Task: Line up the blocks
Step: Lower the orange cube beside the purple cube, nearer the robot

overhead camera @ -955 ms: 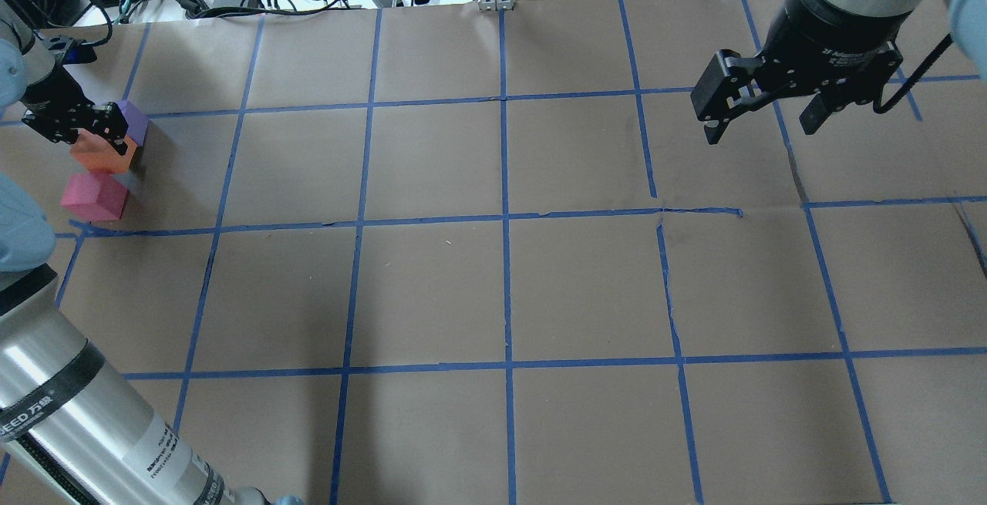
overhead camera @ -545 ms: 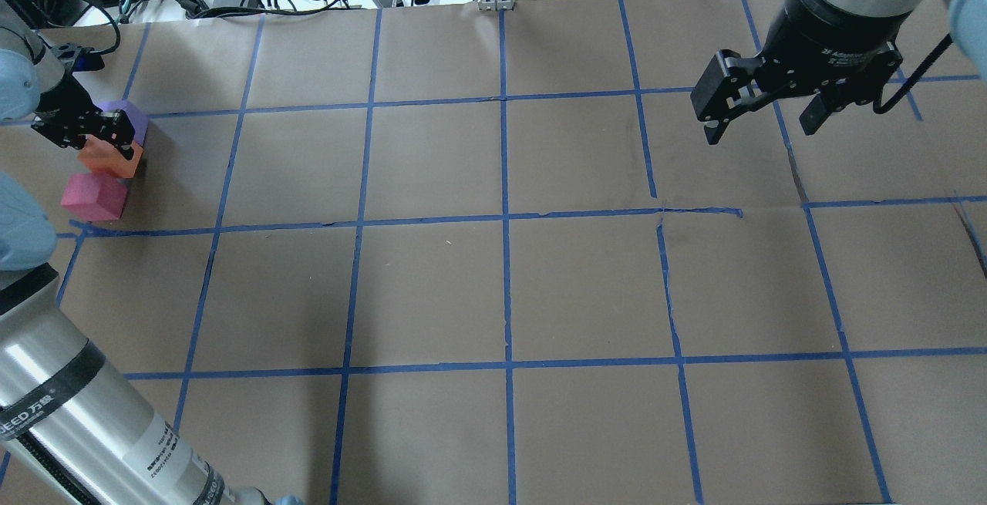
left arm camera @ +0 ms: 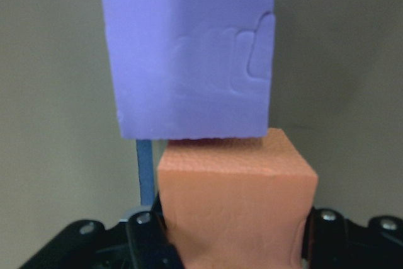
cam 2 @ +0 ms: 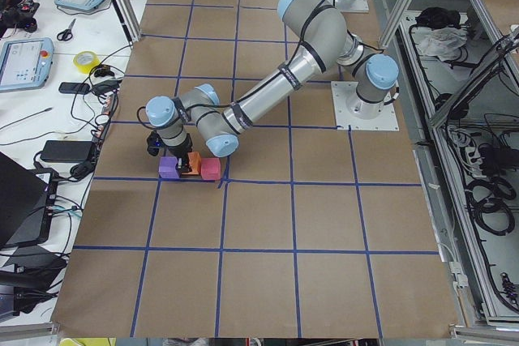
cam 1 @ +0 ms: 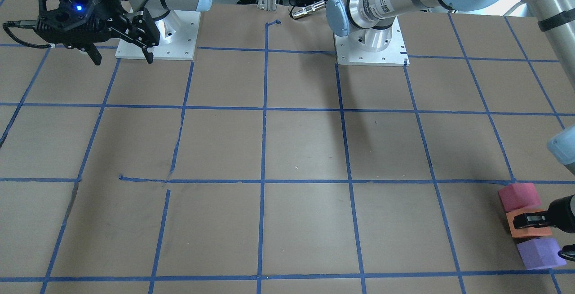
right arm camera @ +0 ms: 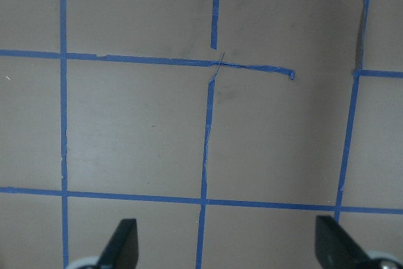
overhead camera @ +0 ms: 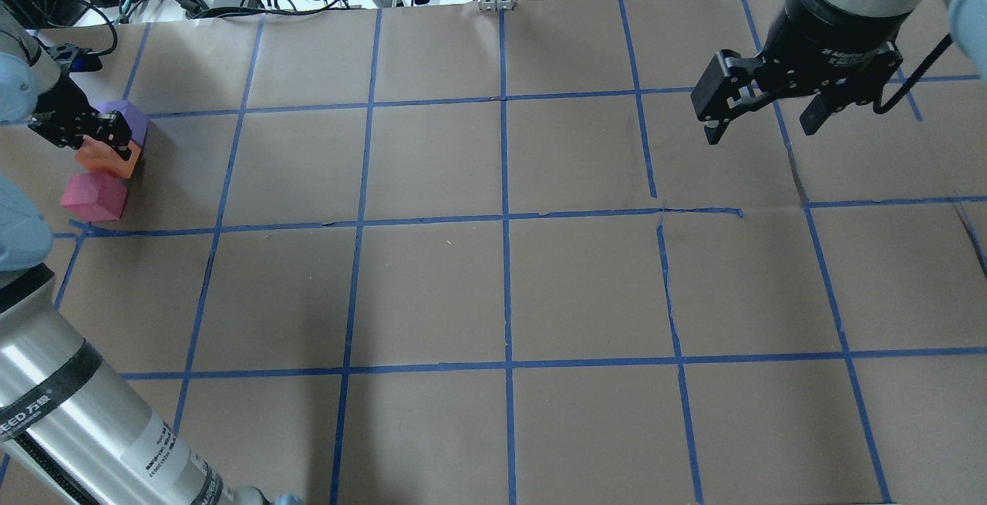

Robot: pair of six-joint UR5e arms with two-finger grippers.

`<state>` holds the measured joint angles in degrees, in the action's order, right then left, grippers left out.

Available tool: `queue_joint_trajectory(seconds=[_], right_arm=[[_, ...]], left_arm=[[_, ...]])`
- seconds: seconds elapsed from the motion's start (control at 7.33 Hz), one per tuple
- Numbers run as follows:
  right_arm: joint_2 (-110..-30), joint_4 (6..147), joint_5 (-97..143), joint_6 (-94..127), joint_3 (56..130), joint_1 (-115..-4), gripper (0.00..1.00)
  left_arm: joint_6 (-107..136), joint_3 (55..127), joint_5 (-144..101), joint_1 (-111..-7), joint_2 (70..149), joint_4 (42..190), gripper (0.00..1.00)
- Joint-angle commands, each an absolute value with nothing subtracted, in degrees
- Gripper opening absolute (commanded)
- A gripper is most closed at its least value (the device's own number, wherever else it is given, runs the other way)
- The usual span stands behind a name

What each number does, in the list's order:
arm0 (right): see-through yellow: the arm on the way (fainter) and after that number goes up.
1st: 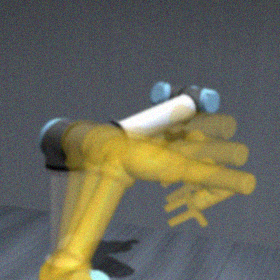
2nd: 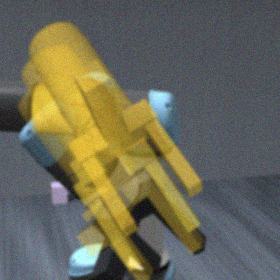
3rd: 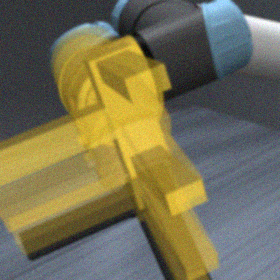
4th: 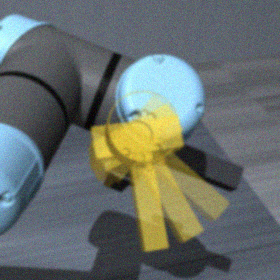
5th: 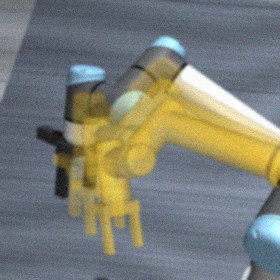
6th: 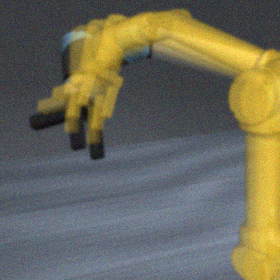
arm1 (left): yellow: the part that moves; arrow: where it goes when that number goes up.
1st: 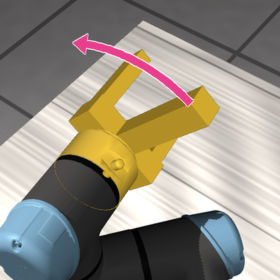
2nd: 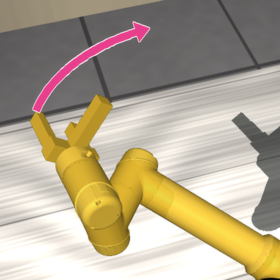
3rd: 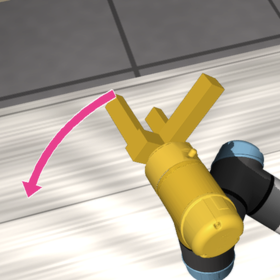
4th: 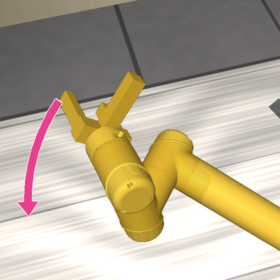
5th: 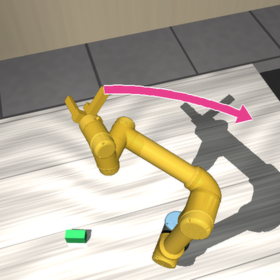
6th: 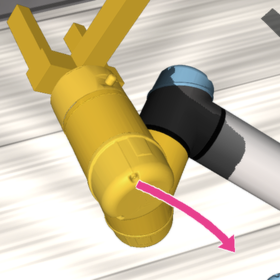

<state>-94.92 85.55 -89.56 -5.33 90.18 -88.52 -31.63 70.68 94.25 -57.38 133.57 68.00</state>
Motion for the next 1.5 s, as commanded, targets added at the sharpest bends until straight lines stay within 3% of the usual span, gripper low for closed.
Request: queue_joint_trajectory(seconds=[0.0, 1.23, 1.36], right_arm=[[-94.92, 85.60, -89.56, -5.27, 90.18, -88.59, 1.00], [-94.92, 85.96, -89.74, -5.27, 90.17, -88.51, 1.00], [-94.92, 85.96, -89.74, -5.27, 90.09, -88.51, 1.00]], left_arm=[[-31.47, 71.45, 93.08, -56.43, 133.42, 67.94, 0.00], [-31.82, 72.33, 92.64, -55.72, 134.21, 65.66, 0.00], [-31.82, 73.03, 92.81, -55.72, 134.30, 62.78, 0.12]])
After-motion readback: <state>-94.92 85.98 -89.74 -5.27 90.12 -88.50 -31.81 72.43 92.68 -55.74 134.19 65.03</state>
